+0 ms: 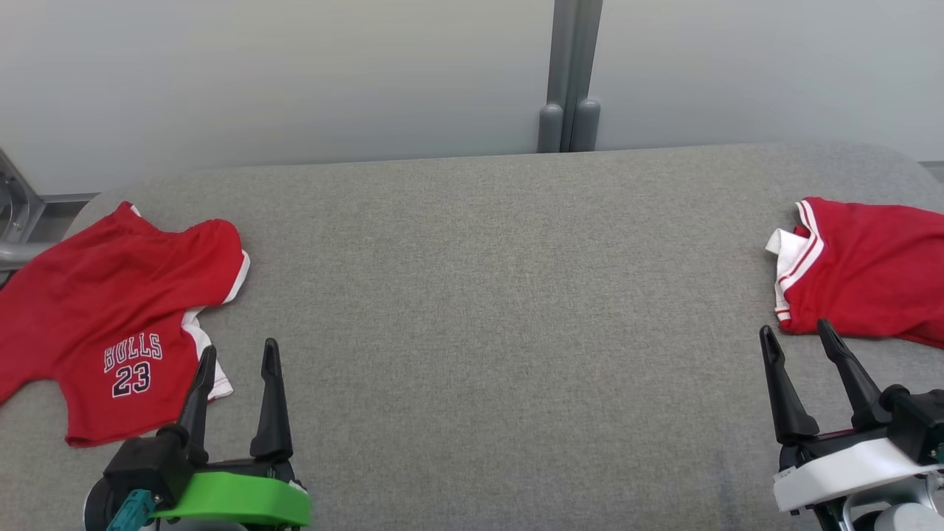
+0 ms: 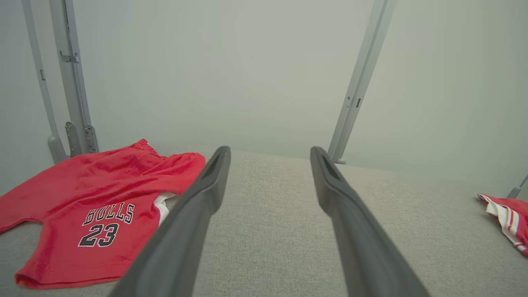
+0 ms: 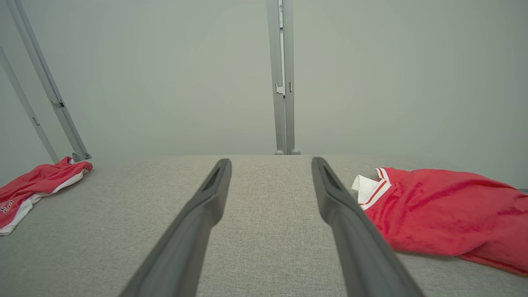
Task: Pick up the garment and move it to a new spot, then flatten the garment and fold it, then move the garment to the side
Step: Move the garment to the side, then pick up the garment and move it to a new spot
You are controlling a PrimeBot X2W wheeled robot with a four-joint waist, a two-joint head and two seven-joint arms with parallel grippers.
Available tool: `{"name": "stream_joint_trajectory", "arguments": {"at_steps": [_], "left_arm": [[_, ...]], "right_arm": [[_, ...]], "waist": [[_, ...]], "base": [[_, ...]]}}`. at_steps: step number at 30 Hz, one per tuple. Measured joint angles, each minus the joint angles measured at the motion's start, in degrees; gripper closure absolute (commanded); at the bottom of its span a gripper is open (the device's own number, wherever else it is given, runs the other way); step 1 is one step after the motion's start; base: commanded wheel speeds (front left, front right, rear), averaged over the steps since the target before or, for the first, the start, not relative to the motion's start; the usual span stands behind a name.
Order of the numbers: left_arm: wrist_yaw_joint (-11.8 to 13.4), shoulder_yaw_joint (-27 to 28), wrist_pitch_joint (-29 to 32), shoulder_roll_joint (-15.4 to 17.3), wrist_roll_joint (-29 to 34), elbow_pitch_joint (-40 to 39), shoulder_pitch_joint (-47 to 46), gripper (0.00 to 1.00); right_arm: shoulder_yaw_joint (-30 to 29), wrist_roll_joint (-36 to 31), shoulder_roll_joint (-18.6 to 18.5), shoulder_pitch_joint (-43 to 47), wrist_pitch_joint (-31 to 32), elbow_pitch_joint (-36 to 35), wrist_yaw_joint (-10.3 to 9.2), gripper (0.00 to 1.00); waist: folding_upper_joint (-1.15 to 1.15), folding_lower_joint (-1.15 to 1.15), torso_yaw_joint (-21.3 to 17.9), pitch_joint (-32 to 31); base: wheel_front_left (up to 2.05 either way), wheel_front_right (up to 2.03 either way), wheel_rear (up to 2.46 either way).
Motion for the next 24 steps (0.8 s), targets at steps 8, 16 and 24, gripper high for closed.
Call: {"name": "stream_joint_trajectory", "arguments": {"at_steps": [8, 16, 24], "left_arm": [[-2.35, 2.74, 0.0, -1.99, 3.34, 1.4, 0.91, 0.0], [-3.64, 4.03, 0.0, -3.37, 4.53, 1.88, 0.97, 0.0], [-4.71, 4.57, 0.0, -4.38, 5.14, 3.09, 0.97, 0.0]], "right_arm": [[0.68, -0.51, 1.0, 0.07, -0.16, -0.64, 0.0, 0.0], [0.66, -0.66, 1.71, -0.19, -0.2, -0.16, 0.0, 0.0], [0.88, -0.43, 1.71, -0.51, -0.07, 0.21, 0.0, 0.0]], "waist": [[0.0, 0.0, 0.15, 0.27], [0.0, 0.0, -0.36, 0.44], [0.0, 0.0, -0.1, 0.52]], "base": [[0.0, 0.0, 0.0], [0.0, 0.0, 0.0], [0.0, 0.0, 0.0]]}}
